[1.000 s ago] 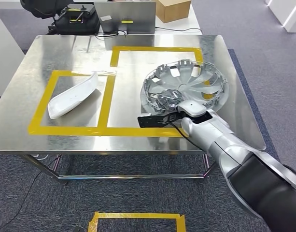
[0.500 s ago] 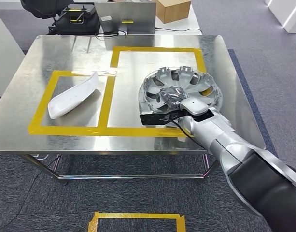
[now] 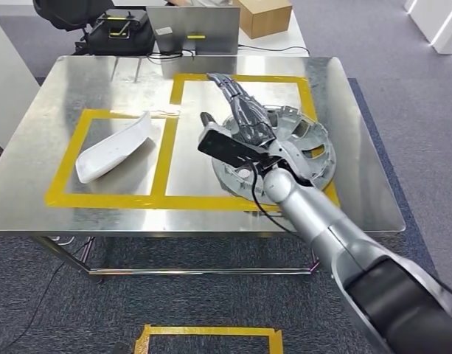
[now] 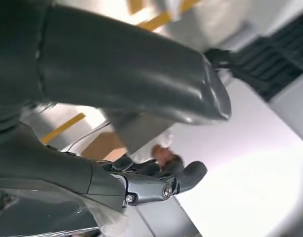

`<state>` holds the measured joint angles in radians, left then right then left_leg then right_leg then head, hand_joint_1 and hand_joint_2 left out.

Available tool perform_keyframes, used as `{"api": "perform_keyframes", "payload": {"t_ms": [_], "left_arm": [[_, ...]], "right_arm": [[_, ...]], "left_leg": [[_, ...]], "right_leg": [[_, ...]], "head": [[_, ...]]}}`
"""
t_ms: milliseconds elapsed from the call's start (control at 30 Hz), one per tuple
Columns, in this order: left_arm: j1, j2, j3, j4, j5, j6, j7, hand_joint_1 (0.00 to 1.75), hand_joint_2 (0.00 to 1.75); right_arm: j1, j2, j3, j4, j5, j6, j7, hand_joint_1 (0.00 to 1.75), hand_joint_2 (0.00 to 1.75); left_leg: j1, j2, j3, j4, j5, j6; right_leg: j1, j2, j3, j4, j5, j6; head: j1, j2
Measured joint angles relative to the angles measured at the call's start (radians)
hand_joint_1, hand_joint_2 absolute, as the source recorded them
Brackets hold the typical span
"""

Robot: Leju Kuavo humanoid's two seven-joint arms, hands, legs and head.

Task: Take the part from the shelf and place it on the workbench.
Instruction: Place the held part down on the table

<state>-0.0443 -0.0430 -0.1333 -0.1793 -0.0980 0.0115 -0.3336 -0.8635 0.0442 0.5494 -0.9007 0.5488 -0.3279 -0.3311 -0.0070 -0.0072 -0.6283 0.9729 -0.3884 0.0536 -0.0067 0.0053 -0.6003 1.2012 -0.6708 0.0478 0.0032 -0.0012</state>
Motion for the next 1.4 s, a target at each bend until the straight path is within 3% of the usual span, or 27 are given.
{"api": "perform_keyframes", "payload": {"t_ms": [33,67,100,167,233,367,433,500,533,567,600,700,767,867,933,1033,1067,1100,1167,1233,1267,1333,1400], "left_arm": [[0.003,-0.001,0.005,0.0,0.007,0.002,-0.004,0.0,0.0],[0.008,-0.002,0.011,0.0,0.014,0.004,-0.007,0.0,0.0],[0.013,-0.003,0.017,0.0,0.02,0.006,-0.009,0.0,0.0],[0.023,-0.004,0.027,0.0,0.026,0.007,-0.011,0.0,0.0],[0.024,-0.004,0.033,0.0,0.028,0.007,-0.011,0.0,0.0],[0.024,-0.002,0.044,0.0,0.028,0.008,-0.012,0.0,0.0],[0.026,-0.002,0.047,0.0,0.028,0.007,-0.012,0.0,0.0],[0.025,-0.003,0.048,0.0,0.028,0.007,-0.012,0.0,0.0],[0.025,-0.003,0.048,0.0,0.028,0.007,-0.012,0.0,0.0],[0.024,-0.004,0.048,0.0,0.028,0.007,-0.012,0.0,0.0],[0.024,-0.003,0.048,0.0,0.028,0.007,-0.012,0.0,0.0],[0.021,-0.002,0.05,0.0,0.032,0.009,-0.013,0.0,0.0],[0.019,-0.002,0.055,0.0,0.044,0.014,-0.018,0.0,0.0],[0.025,-0.006,0.073,0.0,0.07,0.025,-0.039,0.0,0.0],[0.031,-0.01,0.088,0.0,0.089,0.033,-0.056,0.0,0.0],[0.038,-0.017,0.115,0.0,0.115,0.045,-0.069,0.0,0.0],[0.042,-0.02,0.123,0.0,0.122,0.05,-0.07,0.0,0.0],[0.047,-0.024,0.131,0.0,0.129,0.055,-0.073,0.0,0.0],[0.055,-0.031,0.146,0.0,0.143,0.066,-0.077,0.0,0.0],[0.059,-0.039,0.162,0.0,0.16,0.076,-0.082,0.0,0.0],[0.06,-0.044,0.17,0.0,0.17,0.081,-0.085,0.0,0.0],[0.066,-0.054,0.189,0.0,0.189,0.091,-0.094,0.0,0.0],[0.075,-0.064,0.208,0.002,0.205,0.099,-0.103,0.0,0.0]], "right_arm": [[0.048,-0.007,-0.028,-0.075,-0.037,0.005,-0.008,0.0,0.0],[0.097,-0.014,-0.055,-0.149,-0.066,0.008,-0.017,0.0,0.0],[0.141,-0.022,-0.079,-0.212,-0.086,0.009,-0.024,0.0,0.0],[0.201,-0.032,-0.118,-0.317,-0.104,0.011,-0.032,0.0,0.0],[0.233,-0.038,-0.143,-0.389,-0.109,0.013,-0.035,0.0,0.0],[0.27,-0.041,-0.166,-0.465,-0.112,0.016,-0.038,0.0,0.0],[0.278,-0.041,-0.171,-0.488,-0.112,0.017,-0.038,0.0,0.0],[0.286,-0.041,-0.175,-0.505,-0.112,0.017,-0.039,0.0,0.0],[0.29,-0.041,-0.178,-0.51,-0.112,0.017,-0.039,0.0,0.0],[0.294,-0.042,-0.18,-0.514,-0.112,0.017,-0.038,0.0,0.0],[0.297,-0.042,-0.183,-0.518,-0.112,0.017,-0.039,0.0,0.0],[0.303,-0.042,-0.191,-0.536,-0.125,0.015,-0.052,0.0,0.0],[0.327,-0.042,-0.201,-0.559,-0.153,0.005,-0.076,0.0,0.0],[0.422,-0.042,-0.222,-0.614,-0.215,-0.011,-0.124,0.0,0.0],[0.508,-0.042,-0.239,-0.655,-0.266,-0.02,-0.165,0.0,0.0],[0.643,-0.04,-0.263,-0.708,-0.338,-0.034,-0.219,0.0,0.0],[0.688,-0.038,-0.271,-0.721,-0.359,-0.038,-0.231,0.0,0.0],[0.733,-0.035,-0.28,-0.733,-0.38,-0.04,-0.241,0.0,0.0],[0.806,-0.026,-0.297,-0.748,-0.415,-0.04,-0.252,0.0,0.0],[0.858,-0.014,-0.318,-0.747,-0.449,-0.032,-0.251,0.0,0.0],[0.882,-0.007,-0.332,-0.736,-0.467,-0.024,-0.25,0.0,0.0],[0.931,0.01,-0.376,-0.678,-0.503,0.005,-0.252,0.0,0.0],[0.968,0.031,-0.432,-0.579,-0.536,0.048,-0.256,0.0,0.0]], "left_leg": [[0.001,-0.001,0.0,0.0,0.0,0.0],[0.004,-0.003,-0.001,0.002,0.0,-0.002],[0.007,-0.004,-0.002,0.005,-0.001,-0.005],[0.013,-0.005,-0.01,0.018,-0.004,-0.018],[0.012,-0.002,-0.019,0.035,-0.005,-0.034],[0.012,-0.001,-0.035,0.055,-0.006,-0.055],[0.015,0.0,-0.059,0.126,-0.072,-0.066],[0.016,0.001,-0.093,0.261,-0.167,-0.073],[0.017,0.001,-0.101,0.316,-0.197,-0.074],[0.016,0.001,-0.095,0.342,-0.208,-0.072],[0.016,0.001,-0.072,0.328,-0.2,-0.068],[0.008,0.0,0.073,0.127,-0.144,-0.044],[0.002,-0.001,0.128,0.036,-0.137,-0.034],[0.002,-0.001,0.126,0.014,-0.123,-0.027],[0.007,0.002,0.115,0.001,-0.101,-0.015],[0.003,0.003,0.083,0.0,-0.076,-0.005],[0.001,0.004,0.072,0.001,-0.068,-0.004],[-0.001,0.004,0.06,0.003,-0.061,-0.004],[-0.003,0.005,0.038,0.01,-0.049,-0.007],[-0.005,0.005,0.02,0.022,-0.04,-0.014],[-0.007,0.005,0.016,0.027,-0.035,-0.018],[-0.007,0.004,0.013,0.03,-0.024,-0.028],[-0.003,0.003,0.008,0.037,-0.031,-0.039]], "right_leg": [[-0.003,0.0,-0.022,0.043,-0.007,0.003],[-0.007,0.0,-0.028,0.051,0.006,0.007],[-0.011,-0.001,-0.014,0.015,0.038,0.012],[-0.018,-0.005,0.046,-0.119,0.106,0.02],[-0.02,-0.001,0.079,-0.194,0.14,0.014],[-0.019,0.006,0.061,-0.188,0.153,-0.017],[-0.021,0.005,0.043,-0.188,0.168,-0.034],[-0.018,0.003,0.025,-0.188,0.183,-0.042],[-0.016,0.002,0.015,-0.187,0.19,-0.043],[-0.014,0.001,0.007,-0.187,0.196,-0.044],[-0.012,0.0,-0.001,-0.187,0.203,-0.044],[-0.007,0.001,-0.02,-0.187,0.221,-0.041],[-0.005,-0.001,-0.025,-0.188,0.232,-0.031],[-0.005,-0.005,-0.029,-0.191,0.239,-0.011],[-0.004,-0.005,-0.049,-0.147,0.186,-0.003],[-0.005,-0.004,-0.101,0.036,0.059,0.002],[-0.005,-0.004,-0.104,0.078,0.047,0.003],[-0.004,-0.005,-0.092,0.088,0.056,0.003],[-0.004,-0.005,-0.01,-0.003,0.11,-0.001],[-0.002,-0.006,0.096,-0.154,0.125,-0.009],[0.0,-0.007,0.127,-0.205,0.121,-0.012],[0.004,-0.008,0.142,-0.236,0.115,-0.02],[0.002,-0.011,0.129,-0.237,0.128,-0.035]], "head": [[0.0,0.0],[0.0,0.0],[0.001,0.0],[0.002,0.0],[0.003,0.0],[0.002,0.0],[-0.001,0.0],[-0.004,0.0],[-0.004,0.0],[-0.004,0.0],[-0.004,0.0],[-0.004,0.0],[-0.004,0.0],[-0.005,0.0],[-0.001,0.0],[0.004,0.0],[0.004,0.0],[0.005,0.0],[0.005,0.0],[0.004,0.0],[0.004,0.0],[0.005,0.0],[0.006,0.0]]}}
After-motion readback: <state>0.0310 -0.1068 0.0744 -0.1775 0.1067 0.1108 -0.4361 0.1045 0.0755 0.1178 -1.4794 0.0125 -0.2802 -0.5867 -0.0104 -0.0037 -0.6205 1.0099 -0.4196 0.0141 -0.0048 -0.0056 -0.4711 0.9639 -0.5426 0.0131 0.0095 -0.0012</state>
